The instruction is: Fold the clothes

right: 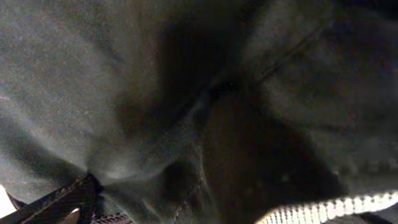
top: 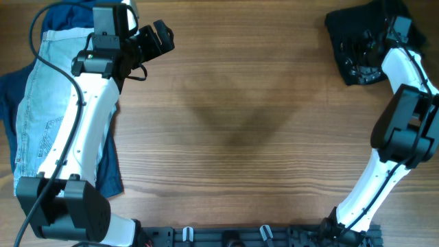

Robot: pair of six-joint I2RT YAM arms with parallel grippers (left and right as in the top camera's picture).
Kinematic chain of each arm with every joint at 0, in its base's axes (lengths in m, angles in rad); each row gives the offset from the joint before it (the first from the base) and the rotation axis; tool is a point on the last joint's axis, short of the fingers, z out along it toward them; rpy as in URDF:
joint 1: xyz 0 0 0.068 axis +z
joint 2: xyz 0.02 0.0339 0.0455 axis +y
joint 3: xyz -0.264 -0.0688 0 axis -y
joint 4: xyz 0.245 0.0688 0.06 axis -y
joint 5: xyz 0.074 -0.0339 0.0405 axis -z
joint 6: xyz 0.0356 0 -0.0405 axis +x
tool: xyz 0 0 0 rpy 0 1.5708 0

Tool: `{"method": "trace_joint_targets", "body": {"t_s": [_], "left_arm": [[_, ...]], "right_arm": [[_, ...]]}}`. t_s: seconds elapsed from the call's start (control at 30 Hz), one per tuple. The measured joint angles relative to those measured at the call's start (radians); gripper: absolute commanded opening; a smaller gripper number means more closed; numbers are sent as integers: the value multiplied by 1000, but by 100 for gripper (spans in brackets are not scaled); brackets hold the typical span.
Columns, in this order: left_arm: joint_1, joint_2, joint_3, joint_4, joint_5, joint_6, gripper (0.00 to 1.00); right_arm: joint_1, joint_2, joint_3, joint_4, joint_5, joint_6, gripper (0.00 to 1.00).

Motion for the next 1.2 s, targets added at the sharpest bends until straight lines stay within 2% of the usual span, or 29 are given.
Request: {"method": "trace_joint_targets", "body": {"t_s": [0.1, 0.27, 0.37, 0.53, 0.63, 0.7, 0.73, 0.8, 0.9, 0.93, 0.97, 1.1, 1.2], "left_arm": [[0, 0, 0, 0, 0, 0, 100], [0, 0, 0, -8, 0, 0, 100], [0, 0, 0, -19, 0, 0, 100], [0, 0, 0, -22, 0, 0, 100], [0, 0, 0, -23, 0, 0, 100], [0, 0, 0, -23, 0, 0, 100], [0, 0, 0, -23, 0, 0, 100], [0, 0, 0, -23, 0, 0, 100], [0, 0, 0, -23, 0, 0, 100], [0, 0, 0, -23, 0, 0, 100], [0, 0, 0, -23, 0, 0, 100], [0, 0, 0, -23, 0, 0, 100], [0, 0, 0, -23, 0, 0, 100]], "right_arm": [[-2, -117, -22, -60, 37, 17, 100], [-2, -510, -19, -201, 105, 24, 100], [-3, -631, -19, -297, 94, 10, 100], [-3, -722, -19, -312, -219, -254, 100], [24, -754, -19, -416, -608, -615, 100], [86, -754, -19, -430, -728, -654, 100], [120, -754, -19, -430, -750, -611, 100], [141, -754, -19, -443, -736, -467, 100], [139, -754, -19, -452, -671, -385, 100], [139, -754, -19, -454, -651, -413, 100], [139, -754, -19, -453, -618, -514, 100], [142, -763, -23, -417, -478, -768, 100], [158, -896, -87, -327, -343, -863, 100]]}}
